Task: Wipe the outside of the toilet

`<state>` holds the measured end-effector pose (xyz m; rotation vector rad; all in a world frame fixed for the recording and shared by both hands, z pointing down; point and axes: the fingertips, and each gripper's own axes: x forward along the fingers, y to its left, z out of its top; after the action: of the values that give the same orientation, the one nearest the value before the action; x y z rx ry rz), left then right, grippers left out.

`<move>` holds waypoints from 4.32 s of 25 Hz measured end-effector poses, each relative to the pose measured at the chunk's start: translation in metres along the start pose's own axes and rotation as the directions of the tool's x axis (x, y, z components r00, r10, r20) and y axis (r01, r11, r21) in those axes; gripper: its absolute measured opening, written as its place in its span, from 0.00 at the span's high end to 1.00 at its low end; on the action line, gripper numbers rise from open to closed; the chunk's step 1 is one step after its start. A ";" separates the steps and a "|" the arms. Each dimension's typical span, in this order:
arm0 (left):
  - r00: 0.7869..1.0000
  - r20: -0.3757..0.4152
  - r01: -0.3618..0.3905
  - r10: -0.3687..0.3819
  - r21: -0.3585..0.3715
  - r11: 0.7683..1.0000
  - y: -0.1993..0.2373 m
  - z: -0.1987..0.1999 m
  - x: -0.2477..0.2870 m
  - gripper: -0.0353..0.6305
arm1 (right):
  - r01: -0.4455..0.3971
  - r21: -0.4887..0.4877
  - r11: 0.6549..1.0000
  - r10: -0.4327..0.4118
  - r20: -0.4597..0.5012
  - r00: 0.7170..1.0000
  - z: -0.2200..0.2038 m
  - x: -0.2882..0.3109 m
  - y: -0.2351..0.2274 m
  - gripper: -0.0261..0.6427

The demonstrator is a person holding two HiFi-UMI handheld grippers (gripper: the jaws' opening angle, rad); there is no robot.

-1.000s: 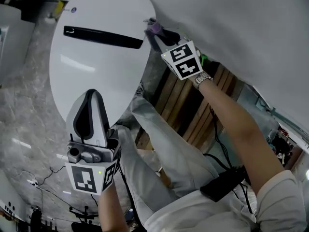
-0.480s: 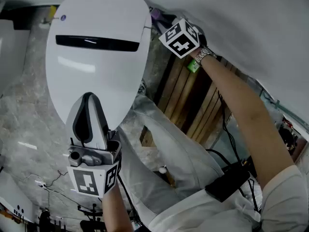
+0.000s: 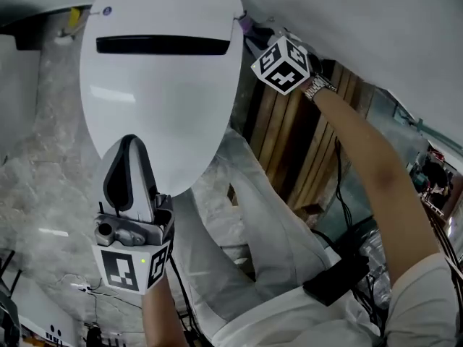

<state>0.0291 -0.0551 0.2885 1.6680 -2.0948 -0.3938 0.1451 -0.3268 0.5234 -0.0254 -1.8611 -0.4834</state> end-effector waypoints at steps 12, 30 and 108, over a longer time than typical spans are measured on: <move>0.946 -0.214 0.274 -0.245 0.115 0.955 0.039 -0.007 -0.042 0.94 | -0.016 0.240 0.971 0.038 -0.089 0.995 -0.035 -0.028 0.151 0.83; 0.880 -0.250 0.433 -0.404 0.071 0.898 -0.065 -0.054 -0.041 0.94 | -0.114 0.586 0.802 0.121 0.027 0.992 -0.055 -0.054 0.327 0.83; 0.856 -0.286 0.475 -0.430 0.110 0.873 0.309 0.172 -0.080 0.94 | 0.097 0.503 -0.859 0.006 -0.179 0.984 0.326 0.020 0.370 0.82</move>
<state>-0.3037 0.0873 0.2736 2.1973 -1.5742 -0.1206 -0.0629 0.1177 0.5737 1.7667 -1.1203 1.8756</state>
